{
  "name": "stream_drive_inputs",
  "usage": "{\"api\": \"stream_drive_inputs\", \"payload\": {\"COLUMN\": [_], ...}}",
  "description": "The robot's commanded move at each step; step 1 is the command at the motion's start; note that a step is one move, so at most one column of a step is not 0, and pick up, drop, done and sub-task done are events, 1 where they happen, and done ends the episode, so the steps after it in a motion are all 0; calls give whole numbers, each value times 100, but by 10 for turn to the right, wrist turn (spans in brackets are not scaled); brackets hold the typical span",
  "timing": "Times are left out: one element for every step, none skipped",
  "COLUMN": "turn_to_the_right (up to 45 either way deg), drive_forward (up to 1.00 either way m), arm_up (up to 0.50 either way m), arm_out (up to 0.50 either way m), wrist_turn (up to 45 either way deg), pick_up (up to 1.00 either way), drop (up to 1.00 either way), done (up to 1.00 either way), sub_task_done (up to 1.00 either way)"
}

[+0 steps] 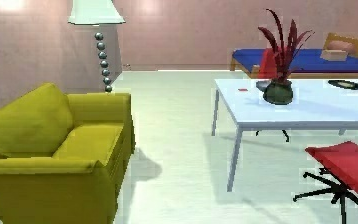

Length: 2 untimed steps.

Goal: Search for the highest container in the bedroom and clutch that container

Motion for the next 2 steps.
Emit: {"api": "stream_drive_inputs", "payload": {"turn_to_the_right": [0, 300], "drive_forward": [100, 0], "arm_up": [0, 0], "arm_out": [0, 0], "wrist_turn": [0, 0], "pick_up": [0, 0], "drop": [0, 0], "done": [0, 0], "sub_task_done": [0, 0]}}
